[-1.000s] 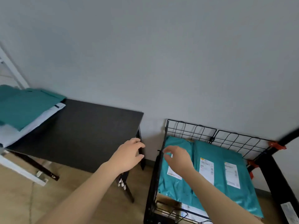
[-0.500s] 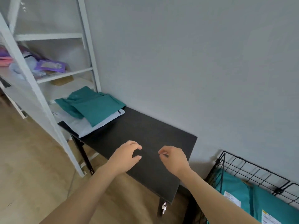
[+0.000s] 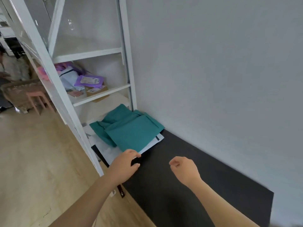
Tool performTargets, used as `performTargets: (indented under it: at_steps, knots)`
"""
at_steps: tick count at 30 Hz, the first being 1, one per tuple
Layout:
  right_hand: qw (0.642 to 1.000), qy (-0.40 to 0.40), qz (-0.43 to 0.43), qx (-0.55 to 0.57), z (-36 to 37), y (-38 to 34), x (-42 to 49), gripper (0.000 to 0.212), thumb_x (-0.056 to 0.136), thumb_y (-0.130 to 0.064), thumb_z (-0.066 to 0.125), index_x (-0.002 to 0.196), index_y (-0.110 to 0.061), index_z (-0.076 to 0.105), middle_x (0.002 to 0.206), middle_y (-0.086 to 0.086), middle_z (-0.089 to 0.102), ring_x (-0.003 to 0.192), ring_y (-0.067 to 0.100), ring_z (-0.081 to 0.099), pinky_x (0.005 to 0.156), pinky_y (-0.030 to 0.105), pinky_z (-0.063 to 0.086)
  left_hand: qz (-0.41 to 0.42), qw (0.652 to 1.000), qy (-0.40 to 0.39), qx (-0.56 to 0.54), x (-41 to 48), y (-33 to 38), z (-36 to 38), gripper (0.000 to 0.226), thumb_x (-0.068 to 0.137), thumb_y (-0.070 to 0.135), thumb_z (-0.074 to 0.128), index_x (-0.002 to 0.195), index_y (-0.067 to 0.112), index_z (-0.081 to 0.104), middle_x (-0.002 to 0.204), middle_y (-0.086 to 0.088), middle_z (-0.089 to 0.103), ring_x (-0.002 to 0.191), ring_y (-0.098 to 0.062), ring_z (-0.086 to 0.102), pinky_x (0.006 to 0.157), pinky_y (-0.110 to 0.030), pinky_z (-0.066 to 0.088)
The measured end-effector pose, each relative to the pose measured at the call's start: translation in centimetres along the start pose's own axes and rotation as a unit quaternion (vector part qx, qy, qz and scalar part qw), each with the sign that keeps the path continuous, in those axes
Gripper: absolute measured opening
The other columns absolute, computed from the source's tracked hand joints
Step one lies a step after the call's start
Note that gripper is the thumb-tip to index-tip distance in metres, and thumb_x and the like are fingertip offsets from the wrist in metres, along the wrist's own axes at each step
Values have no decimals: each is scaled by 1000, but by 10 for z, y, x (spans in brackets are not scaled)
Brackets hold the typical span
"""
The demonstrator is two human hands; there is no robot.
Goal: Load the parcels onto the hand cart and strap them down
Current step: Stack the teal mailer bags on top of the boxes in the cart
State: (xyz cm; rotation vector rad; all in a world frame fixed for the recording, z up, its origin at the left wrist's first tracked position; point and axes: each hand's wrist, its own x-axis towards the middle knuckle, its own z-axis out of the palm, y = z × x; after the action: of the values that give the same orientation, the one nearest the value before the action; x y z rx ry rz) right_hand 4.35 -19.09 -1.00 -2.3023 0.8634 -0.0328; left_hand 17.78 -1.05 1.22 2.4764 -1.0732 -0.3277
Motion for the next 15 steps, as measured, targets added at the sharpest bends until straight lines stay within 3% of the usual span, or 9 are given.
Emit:
performTargets:
  at_steps: [7, 15]
  knots:
    - [999, -52, 6, -15, 30, -45, 76, 28, 93, -18, 46, 113, -24, 65, 113, -5, 68, 103, 16, 63, 89, 25, 50, -36, 990, 115, -80, 66, -64, -31, 21, 92, 14, 55, 110, 25, 60, 114, 13, 55, 101, -1, 49, 90, -18, 39]
    - [998, -26, 47, -25, 48, -110, 147, 30, 92, -19, 45, 113, -24, 66, 115, -6, 66, 104, 14, 62, 88, 21, 47, -67, 989, 78, -108, 159, -145, -64, 34, 87, 15, 60, 121, 18, 58, 132, -1, 50, 122, -16, 46, 98, -26, 34]
